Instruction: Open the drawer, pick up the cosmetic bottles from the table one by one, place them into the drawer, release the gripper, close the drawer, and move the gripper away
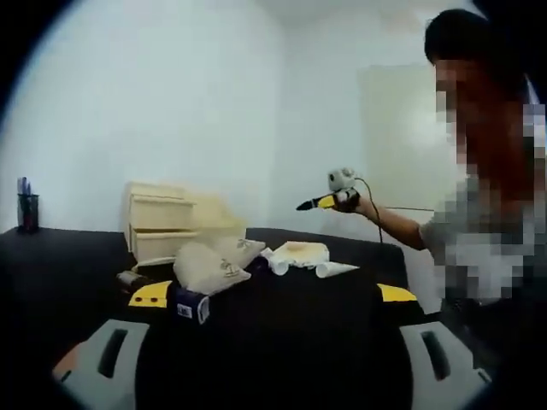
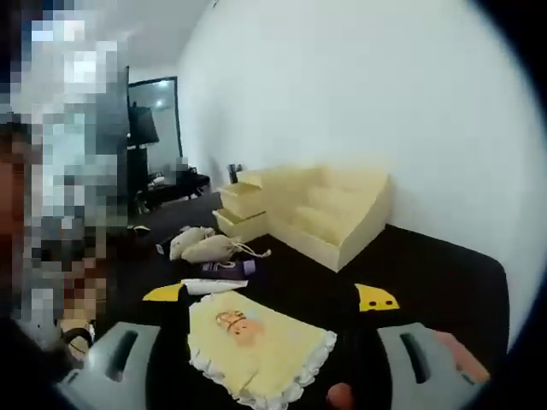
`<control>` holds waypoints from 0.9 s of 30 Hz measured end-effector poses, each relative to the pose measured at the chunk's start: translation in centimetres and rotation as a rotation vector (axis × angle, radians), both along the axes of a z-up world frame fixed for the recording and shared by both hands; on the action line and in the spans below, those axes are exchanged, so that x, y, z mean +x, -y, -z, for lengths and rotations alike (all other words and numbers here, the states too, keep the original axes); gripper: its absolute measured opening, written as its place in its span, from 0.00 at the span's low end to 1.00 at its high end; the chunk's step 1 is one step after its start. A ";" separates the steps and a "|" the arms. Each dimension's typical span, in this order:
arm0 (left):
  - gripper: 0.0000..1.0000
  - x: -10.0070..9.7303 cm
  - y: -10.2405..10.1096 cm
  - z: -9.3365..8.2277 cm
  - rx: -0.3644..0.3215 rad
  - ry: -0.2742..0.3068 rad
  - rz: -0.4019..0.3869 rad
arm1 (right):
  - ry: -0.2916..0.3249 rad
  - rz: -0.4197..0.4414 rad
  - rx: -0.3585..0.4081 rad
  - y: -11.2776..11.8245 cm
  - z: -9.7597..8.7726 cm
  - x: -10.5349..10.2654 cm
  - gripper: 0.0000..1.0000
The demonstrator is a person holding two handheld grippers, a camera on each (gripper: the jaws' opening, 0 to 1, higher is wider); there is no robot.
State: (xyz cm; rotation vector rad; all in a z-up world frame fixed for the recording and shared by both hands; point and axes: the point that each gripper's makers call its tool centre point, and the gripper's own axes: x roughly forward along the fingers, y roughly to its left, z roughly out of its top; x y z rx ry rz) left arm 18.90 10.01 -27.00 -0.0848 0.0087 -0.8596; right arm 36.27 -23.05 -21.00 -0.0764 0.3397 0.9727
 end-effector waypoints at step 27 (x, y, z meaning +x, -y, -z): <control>0.95 -0.8 0.5 -0.4 -0.008 0.030 0.016 | -0.187 -0.063 -0.010 -7.4 1.6 1.5 0.65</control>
